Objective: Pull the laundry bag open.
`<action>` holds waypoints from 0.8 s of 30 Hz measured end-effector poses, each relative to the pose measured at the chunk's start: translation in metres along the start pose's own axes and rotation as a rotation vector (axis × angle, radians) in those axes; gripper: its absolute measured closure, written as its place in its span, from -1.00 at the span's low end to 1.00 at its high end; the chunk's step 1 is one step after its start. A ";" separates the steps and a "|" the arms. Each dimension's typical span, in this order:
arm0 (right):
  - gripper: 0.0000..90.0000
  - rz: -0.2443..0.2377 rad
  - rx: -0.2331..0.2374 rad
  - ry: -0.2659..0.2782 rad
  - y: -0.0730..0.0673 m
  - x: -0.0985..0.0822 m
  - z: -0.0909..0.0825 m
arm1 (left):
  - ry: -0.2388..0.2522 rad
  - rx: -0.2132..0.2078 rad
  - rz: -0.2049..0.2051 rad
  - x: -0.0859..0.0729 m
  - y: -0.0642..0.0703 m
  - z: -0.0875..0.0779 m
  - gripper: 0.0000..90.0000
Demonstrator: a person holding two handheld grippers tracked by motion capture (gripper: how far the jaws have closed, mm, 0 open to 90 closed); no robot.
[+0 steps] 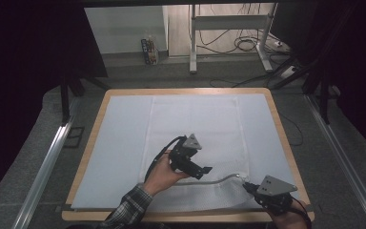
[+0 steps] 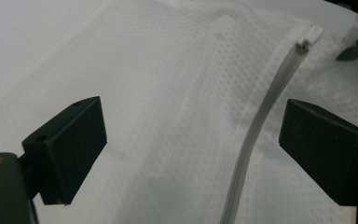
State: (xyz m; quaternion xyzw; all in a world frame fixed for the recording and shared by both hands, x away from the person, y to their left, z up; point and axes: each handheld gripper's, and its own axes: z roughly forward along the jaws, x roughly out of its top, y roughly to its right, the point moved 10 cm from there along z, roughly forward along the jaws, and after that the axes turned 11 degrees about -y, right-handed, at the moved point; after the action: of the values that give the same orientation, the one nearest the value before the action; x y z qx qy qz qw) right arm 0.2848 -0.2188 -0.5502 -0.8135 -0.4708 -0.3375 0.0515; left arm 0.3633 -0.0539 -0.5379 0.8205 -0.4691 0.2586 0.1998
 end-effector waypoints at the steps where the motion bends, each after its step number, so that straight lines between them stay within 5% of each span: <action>1: 0.94 -0.004 -0.002 0.000 0.000 0.000 0.000 | 0.000 -0.004 0.005 0.006 0.002 0.005 -0.84; 15: 0.94 -0.022 -0.007 -0.002 0.000 0.000 0.001 | -0.023 -0.067 0.129 0.073 0.042 0.055 -0.86; 21: 0.94 -0.027 -0.010 -0.004 -0.001 0.000 0.001 | -0.046 -0.079 0.171 0.081 0.058 0.071 -0.87; 24: 0.94 -0.026 -0.010 -0.002 0.000 0.000 0.000 | -0.083 -0.042 0.202 0.075 0.057 0.075 -0.86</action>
State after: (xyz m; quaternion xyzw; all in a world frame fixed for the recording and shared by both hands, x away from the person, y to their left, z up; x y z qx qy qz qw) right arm 0.2846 -0.2185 -0.5508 -0.8078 -0.4798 -0.3398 0.0423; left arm 0.3633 -0.1741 -0.5462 0.7746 -0.5627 0.2334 0.1701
